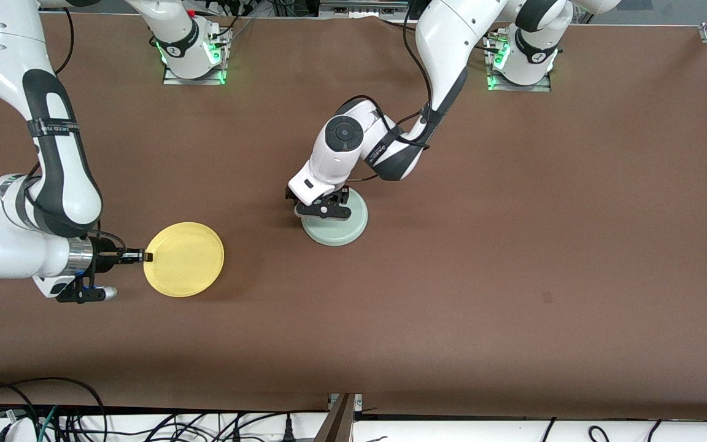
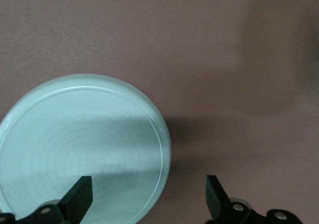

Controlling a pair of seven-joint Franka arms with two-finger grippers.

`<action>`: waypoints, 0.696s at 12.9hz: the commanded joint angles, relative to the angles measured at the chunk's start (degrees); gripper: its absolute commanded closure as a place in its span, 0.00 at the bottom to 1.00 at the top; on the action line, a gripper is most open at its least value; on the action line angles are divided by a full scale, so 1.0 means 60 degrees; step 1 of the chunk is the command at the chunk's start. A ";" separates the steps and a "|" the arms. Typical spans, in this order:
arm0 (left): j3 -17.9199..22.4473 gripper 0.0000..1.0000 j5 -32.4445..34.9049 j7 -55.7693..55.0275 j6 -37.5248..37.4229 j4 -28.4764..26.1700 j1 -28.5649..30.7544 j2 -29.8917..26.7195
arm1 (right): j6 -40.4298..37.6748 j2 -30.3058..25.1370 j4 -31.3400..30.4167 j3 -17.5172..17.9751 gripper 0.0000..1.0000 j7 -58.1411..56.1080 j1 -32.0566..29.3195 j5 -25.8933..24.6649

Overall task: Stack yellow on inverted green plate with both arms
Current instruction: 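Lower the inverted green plate onto the table and release it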

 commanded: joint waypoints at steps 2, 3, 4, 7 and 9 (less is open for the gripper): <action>0.0470 0.00 0.1159 0.0344 -0.2632 -0.0167 0.0281 -0.1434 | -0.0156 -0.0003 -0.0006 0.0072 1.00 0.1123 0.0466 0.0009; 0.0456 0.00 0.1879 0.0402 -0.3365 -0.0182 0.0383 -0.1728 | -0.0156 -0.0003 -0.0021 0.0072 1.00 0.1577 0.0758 0.0009; 0.0456 0.00 0.2248 0.0475 -0.3938 -0.0153 0.0529 -0.1977 | -0.0156 -0.0003 -0.0035 0.0072 1.00 0.2031 0.1008 0.0067; 0.0471 0.00 0.2296 0.1074 -0.5477 -0.0152 0.1392 -0.2783 | -0.0156 -0.0032 -0.0123 0.0625 1.00 0.2867 0.1377 0.0330; 0.0471 0.00 0.2296 0.1864 -0.6211 -0.0167 0.2153 -0.3223 | -0.0083 -0.0047 -0.0313 0.1182 1.00 0.3541 0.1391 0.0361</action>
